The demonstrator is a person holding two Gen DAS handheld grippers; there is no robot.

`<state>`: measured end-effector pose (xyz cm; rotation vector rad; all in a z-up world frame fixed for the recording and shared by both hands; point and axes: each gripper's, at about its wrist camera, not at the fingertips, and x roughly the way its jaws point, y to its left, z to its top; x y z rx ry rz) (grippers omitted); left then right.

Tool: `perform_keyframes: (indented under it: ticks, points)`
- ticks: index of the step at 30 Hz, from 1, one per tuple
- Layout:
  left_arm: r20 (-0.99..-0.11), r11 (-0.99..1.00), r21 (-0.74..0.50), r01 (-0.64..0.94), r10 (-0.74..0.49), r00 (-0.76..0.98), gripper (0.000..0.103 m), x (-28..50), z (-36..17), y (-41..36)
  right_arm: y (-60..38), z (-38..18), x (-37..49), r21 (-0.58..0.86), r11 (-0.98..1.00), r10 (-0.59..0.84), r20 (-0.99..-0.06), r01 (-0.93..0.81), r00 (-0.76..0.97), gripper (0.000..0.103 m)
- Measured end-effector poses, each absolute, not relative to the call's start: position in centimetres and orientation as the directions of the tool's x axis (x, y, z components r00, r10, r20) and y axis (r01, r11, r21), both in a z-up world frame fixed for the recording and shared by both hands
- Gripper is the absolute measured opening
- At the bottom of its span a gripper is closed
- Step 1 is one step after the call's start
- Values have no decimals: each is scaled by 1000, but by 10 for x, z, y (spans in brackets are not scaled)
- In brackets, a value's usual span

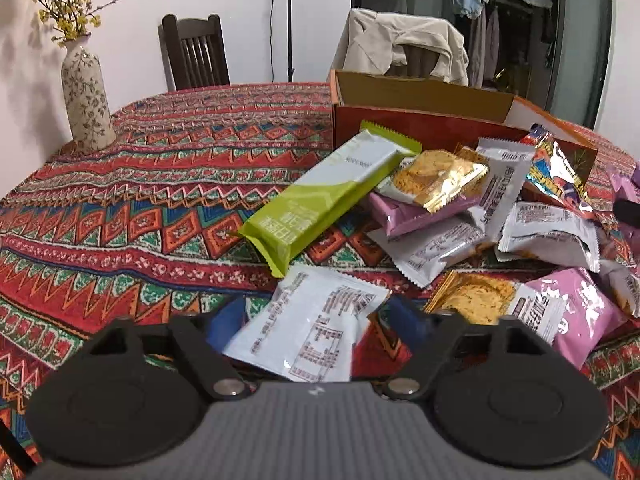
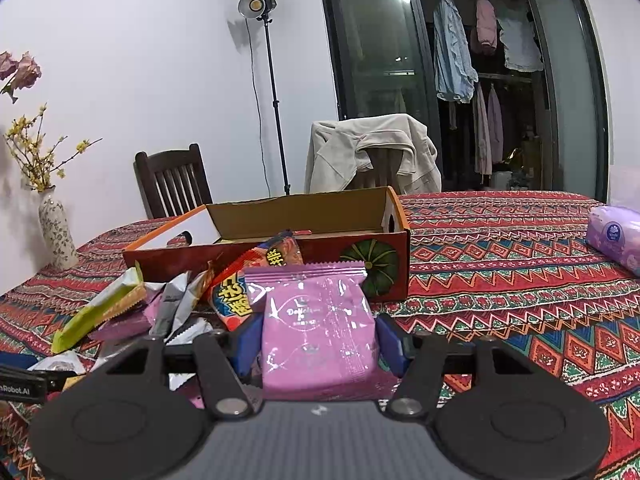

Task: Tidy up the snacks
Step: 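Grasp the white printed packet with the left gripper while the right holds the pink packet, then carry both packets into the cardboard box and open both grippers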

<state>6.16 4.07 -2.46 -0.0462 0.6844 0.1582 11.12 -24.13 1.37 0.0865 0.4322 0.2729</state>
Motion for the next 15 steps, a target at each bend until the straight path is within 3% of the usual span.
perform_keyframes:
  ticks: [2,3,9,15]
  points:
    - [-625,989,-8,-146,109,773,51,59,-23,41,-242,14,111,142,960,279,-402,-241,872,61]
    - [-623,990,-17,-140,99,776,48,57,-23,41,-242,14,111,142,960,279,-402,-241,872,61]
    - [-589,991,-21,-130,93,803,46,47,-19,36,-241,14,110,135,960,280,-397,-246,874,60]
    - [-499,992,-33,-120,88,862,46,34,2,30,-236,17,104,108,958,288,-386,-267,877,60]
